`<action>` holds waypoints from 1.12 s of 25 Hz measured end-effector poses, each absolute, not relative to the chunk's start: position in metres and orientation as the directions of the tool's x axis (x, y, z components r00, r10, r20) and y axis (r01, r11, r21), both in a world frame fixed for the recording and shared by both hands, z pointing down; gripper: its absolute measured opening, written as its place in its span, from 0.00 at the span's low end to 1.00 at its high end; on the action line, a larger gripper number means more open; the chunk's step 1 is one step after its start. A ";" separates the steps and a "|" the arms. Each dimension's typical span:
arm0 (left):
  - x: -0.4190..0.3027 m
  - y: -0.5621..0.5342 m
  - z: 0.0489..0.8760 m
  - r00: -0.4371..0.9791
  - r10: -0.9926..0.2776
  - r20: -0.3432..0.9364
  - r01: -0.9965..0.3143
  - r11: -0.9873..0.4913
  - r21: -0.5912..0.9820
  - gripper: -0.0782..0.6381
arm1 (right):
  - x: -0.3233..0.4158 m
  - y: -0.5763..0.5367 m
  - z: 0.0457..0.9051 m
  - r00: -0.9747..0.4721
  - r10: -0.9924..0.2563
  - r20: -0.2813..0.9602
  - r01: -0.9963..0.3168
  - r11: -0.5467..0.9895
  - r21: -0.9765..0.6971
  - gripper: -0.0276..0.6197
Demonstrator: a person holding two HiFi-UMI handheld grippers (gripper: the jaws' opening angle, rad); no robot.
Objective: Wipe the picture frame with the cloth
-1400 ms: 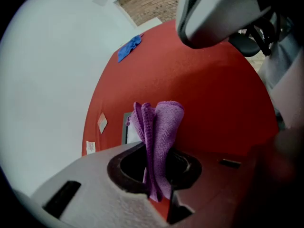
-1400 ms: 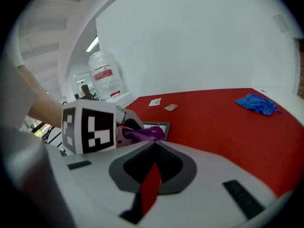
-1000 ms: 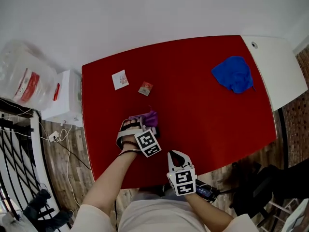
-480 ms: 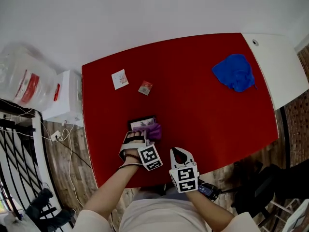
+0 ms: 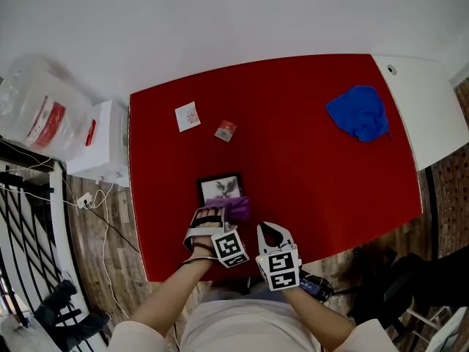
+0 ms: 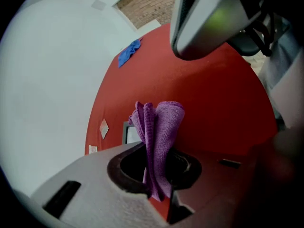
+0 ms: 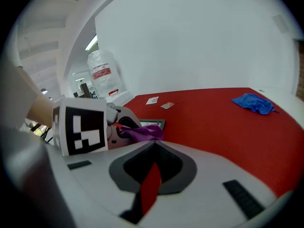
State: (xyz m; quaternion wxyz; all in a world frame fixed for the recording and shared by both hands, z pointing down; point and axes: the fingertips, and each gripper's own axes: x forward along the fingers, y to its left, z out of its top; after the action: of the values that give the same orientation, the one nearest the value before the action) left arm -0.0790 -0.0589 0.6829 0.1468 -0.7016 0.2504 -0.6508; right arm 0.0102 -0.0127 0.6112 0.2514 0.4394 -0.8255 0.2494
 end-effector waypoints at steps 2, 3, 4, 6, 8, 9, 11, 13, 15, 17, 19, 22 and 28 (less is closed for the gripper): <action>-0.076 -0.059 0.670 0.076 -0.550 0.832 -0.247 -0.819 -0.519 0.19 | 0.011 -0.012 0.607 -0.488 -0.604 0.630 -0.849 0.495 -0.182 0.05; -0.076 -0.057 0.660 0.107 -0.556 0.824 -0.311 -0.806 -0.504 0.19 | 0.011 -0.011 0.604 -0.488 -0.608 0.626 -0.849 0.498 -0.178 0.05; -0.076 -0.055 0.648 0.135 -0.566 0.813 -0.387 -0.786 -0.483 0.19 | 0.011 -0.010 0.601 -0.490 -0.610 0.623 -0.847 0.502 -0.175 0.05; -0.081 -0.050 0.620 0.184 -0.604 0.775 -0.532 -0.725 -0.438 0.19 | 0.008 -0.009 0.591 -0.499 -0.611 0.615 -0.841 0.511 -0.175 0.05; -0.088 -0.038 0.595 0.219 -0.653 0.725 -0.617 -0.668 -0.415 0.19 | 0.007 -0.007 0.580 -0.503 -0.615 0.608 -0.839 0.515 -0.174 0.05; -0.092 -0.030 0.585 0.232 -0.671 0.704 -0.648 -0.647 -0.402 0.19 | 0.006 -0.005 0.574 -0.504 -0.617 0.604 -0.839 0.515 -0.175 0.05; -0.100 -0.010 0.567 0.257 -0.692 0.674 -0.736 -0.592 -0.327 0.19 | 0.004 0.002 0.562 -0.507 -0.621 0.598 -0.840 0.513 -0.179 0.05; -0.107 0.006 0.550 0.275 -0.714 0.644 -0.832 -0.512 -0.213 0.19 | 0.000 0.008 0.549 -0.511 -0.624 0.591 -0.838 0.514 -0.183 0.05; -0.116 0.019 0.537 0.272 -0.751 0.602 -0.884 -0.442 -0.151 0.19 | -0.009 0.013 0.536 -0.526 -0.622 0.580 -0.830 0.525 -0.189 0.05; -0.121 0.028 0.528 0.263 -0.783 0.564 -0.909 -0.397 -0.128 0.19 | -0.016 0.018 0.526 -0.541 -0.619 0.570 -0.818 0.545 -0.183 0.05; -0.125 0.034 0.523 0.257 -0.798 0.545 -0.930 -0.358 -0.085 0.19 | -0.021 0.022 0.519 -0.553 -0.614 0.563 -0.807 0.564 -0.177 0.05; -0.133 0.042 0.523 0.249 -0.806 0.537 -0.953 -0.303 -0.012 0.19 | -0.025 0.027 0.513 -0.556 -0.609 0.565 -0.802 0.571 -0.175 0.05; -0.156 0.038 0.506 0.211 -0.838 0.504 -0.968 -0.249 -0.009 0.19 | -0.030 0.026 0.509 -0.541 -0.628 0.560 -0.813 0.560 -0.157 0.05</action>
State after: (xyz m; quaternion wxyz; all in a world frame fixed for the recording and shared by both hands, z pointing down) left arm -0.1561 0.0377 0.5058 -0.1567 -0.7621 0.5924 -0.2088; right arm -0.0297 0.0258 0.5085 0.2272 0.4220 -0.8536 0.2043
